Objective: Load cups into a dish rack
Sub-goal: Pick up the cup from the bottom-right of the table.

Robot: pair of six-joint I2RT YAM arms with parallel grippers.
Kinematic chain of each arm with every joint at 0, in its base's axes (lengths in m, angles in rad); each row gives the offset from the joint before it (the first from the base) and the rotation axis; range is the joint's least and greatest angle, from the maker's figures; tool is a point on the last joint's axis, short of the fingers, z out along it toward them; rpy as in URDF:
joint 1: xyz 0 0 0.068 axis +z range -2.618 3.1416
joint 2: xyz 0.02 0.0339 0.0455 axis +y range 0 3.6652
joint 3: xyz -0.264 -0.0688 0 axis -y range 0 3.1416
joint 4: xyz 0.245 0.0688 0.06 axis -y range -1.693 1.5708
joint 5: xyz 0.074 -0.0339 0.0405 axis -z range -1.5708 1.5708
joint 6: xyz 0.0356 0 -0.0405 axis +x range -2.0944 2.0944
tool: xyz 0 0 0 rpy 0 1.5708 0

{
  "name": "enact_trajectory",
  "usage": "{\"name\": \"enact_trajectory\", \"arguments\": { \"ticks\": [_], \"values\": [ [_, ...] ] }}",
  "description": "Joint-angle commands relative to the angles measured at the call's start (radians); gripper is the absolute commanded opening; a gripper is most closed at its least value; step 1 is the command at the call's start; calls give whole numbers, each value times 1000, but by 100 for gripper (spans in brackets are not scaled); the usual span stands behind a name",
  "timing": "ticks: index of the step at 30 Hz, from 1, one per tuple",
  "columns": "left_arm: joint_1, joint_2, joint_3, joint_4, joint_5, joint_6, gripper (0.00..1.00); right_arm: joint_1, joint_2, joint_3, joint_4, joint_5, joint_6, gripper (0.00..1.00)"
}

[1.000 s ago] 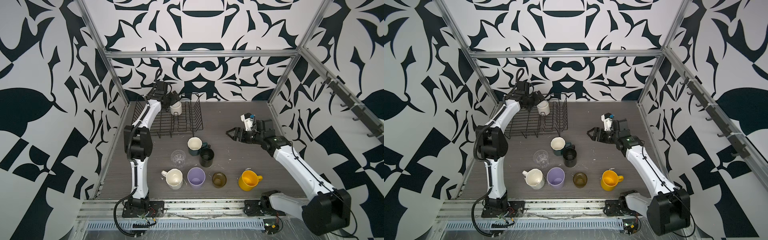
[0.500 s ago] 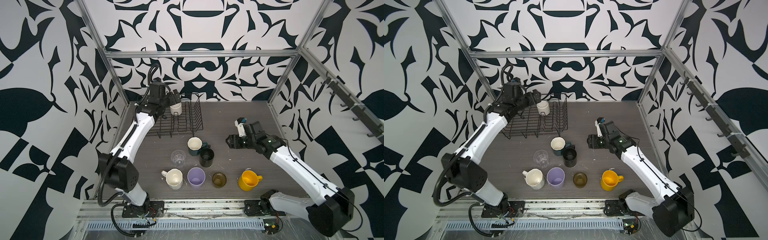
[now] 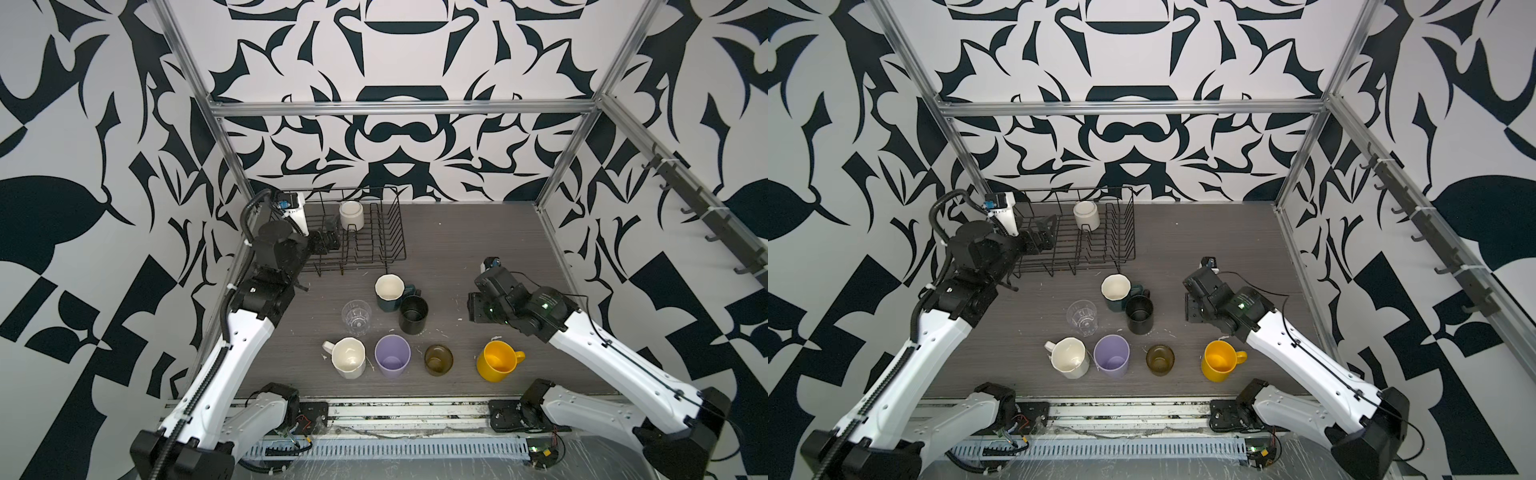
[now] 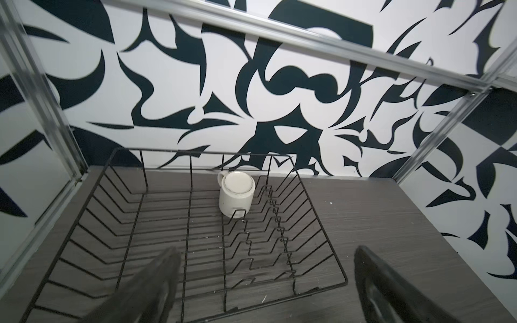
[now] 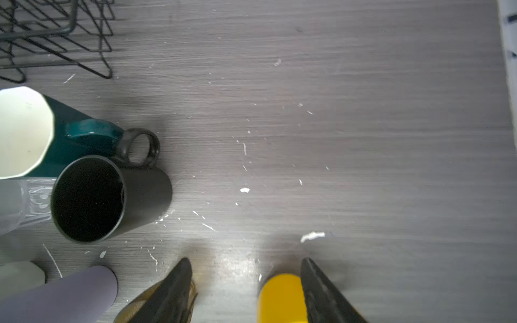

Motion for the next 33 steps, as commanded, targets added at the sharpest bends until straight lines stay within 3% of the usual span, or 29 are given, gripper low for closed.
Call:
{"name": "enact_trajectory", "arguments": {
  "ticks": [1, 4, 18, 33],
  "values": [
    [4, 9, 23, 13, -16, 50, 99, 25, -15, -3, -132, 65, 120, 62],
    [3, 43, 60, -80, -31, 81, 99, 59, -28, -11, -171, 68, 178, 60],
    [3, 14, -18, -15, -38, 86, 99, 280, -14, -106, -254, 44, 466, 54],
    [3, -3, -19, -18, -21, 77, 99, 307, -31, -275, -77, -23, 539, 46]
  ]
}}
